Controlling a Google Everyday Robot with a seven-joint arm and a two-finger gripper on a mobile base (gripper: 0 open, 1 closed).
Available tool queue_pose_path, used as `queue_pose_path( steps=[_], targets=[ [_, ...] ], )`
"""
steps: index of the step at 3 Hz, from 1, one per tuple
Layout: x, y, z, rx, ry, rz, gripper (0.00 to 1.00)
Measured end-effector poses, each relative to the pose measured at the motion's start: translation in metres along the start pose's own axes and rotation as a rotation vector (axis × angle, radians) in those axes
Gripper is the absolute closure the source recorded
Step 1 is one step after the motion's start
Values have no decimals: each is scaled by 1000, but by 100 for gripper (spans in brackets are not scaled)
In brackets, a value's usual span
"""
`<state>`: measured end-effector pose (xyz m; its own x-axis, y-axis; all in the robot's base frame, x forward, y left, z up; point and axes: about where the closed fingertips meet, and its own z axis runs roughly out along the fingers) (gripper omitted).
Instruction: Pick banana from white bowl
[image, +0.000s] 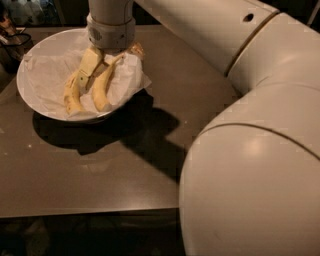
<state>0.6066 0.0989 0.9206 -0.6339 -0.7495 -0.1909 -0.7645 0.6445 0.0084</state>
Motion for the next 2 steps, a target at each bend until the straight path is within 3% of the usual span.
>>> queue_pose_path(
  steps=[1,2],
  targets=[
    [0,0,0,0,0,0,0],
    [1,4,-5,-50,-13,11,0]
  ],
)
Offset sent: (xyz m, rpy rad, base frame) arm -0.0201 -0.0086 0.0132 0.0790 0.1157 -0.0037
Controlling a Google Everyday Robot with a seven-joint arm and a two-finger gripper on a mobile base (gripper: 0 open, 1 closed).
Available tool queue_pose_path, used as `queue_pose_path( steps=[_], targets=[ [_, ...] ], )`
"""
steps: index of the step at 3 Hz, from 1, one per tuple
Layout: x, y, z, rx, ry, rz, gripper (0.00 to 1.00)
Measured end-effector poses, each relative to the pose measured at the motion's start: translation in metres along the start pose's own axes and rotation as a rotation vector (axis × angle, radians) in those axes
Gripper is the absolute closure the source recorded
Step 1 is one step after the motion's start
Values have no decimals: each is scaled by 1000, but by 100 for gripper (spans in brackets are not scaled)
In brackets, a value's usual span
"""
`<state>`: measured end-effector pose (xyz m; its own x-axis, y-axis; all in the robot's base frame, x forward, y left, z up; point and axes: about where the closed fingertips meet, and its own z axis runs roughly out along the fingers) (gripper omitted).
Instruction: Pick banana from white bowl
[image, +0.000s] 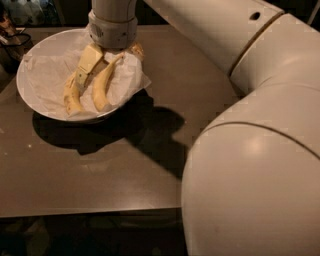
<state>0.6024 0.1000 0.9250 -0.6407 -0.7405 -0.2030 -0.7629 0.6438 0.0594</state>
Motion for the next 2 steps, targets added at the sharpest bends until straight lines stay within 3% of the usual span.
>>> queue_pose_path(
  steps=[2],
  targets=[
    [3,32,-25,-77,-29,-72,0]
  ],
)
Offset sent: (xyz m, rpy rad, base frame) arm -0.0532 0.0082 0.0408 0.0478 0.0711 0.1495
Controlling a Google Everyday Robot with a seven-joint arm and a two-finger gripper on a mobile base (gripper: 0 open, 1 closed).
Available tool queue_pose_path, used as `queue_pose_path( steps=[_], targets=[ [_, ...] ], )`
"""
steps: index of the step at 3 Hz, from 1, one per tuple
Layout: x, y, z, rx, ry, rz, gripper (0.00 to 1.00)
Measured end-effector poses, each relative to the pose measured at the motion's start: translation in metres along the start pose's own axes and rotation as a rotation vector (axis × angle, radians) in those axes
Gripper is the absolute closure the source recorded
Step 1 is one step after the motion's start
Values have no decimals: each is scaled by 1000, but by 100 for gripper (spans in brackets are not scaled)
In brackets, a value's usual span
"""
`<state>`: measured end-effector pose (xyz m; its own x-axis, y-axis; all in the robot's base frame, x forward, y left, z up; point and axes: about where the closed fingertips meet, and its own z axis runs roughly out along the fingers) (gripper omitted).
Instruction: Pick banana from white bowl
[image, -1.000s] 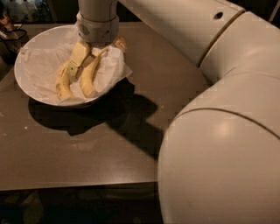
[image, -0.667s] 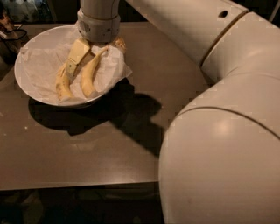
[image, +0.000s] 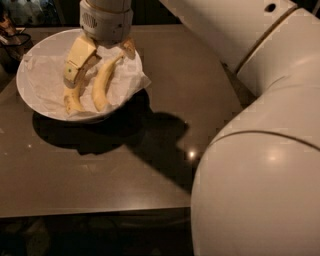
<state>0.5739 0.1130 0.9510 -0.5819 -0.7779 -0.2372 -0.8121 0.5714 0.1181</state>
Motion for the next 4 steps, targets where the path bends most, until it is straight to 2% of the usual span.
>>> queue_pose_path(
  steps=[1,2,3,4],
  targets=[
    [-8,7,-4,6,-8,-24,13],
    [-18,5,1,22,-4,2,22],
    [-25,-2,10,55,19,42,25],
    [-34,-5,23,81,44,74,23]
  ],
)
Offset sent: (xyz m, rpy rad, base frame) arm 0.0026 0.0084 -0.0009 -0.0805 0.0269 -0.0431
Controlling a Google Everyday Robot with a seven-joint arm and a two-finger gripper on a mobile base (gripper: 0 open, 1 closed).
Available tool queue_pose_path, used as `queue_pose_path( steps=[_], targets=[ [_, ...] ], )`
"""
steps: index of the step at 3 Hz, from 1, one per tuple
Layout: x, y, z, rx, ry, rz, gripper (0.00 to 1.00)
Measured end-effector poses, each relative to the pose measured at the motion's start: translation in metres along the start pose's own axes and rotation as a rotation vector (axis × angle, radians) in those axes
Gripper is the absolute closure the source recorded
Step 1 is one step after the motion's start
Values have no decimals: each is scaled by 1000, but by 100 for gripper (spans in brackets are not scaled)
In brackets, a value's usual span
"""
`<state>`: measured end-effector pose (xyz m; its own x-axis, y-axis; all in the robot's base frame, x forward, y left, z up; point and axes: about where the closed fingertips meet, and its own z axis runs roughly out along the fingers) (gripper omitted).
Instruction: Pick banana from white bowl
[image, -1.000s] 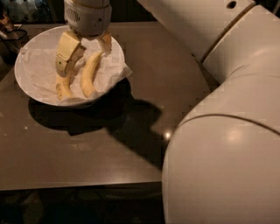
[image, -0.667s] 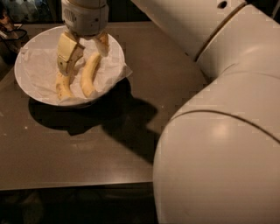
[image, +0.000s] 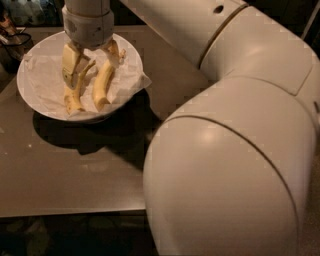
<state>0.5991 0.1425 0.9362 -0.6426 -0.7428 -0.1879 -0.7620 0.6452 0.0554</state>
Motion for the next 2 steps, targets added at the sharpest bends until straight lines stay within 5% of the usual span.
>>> queue_pose_path(
  steps=[2],
  targets=[
    [-19,14,13,35,34,3,27]
  ],
)
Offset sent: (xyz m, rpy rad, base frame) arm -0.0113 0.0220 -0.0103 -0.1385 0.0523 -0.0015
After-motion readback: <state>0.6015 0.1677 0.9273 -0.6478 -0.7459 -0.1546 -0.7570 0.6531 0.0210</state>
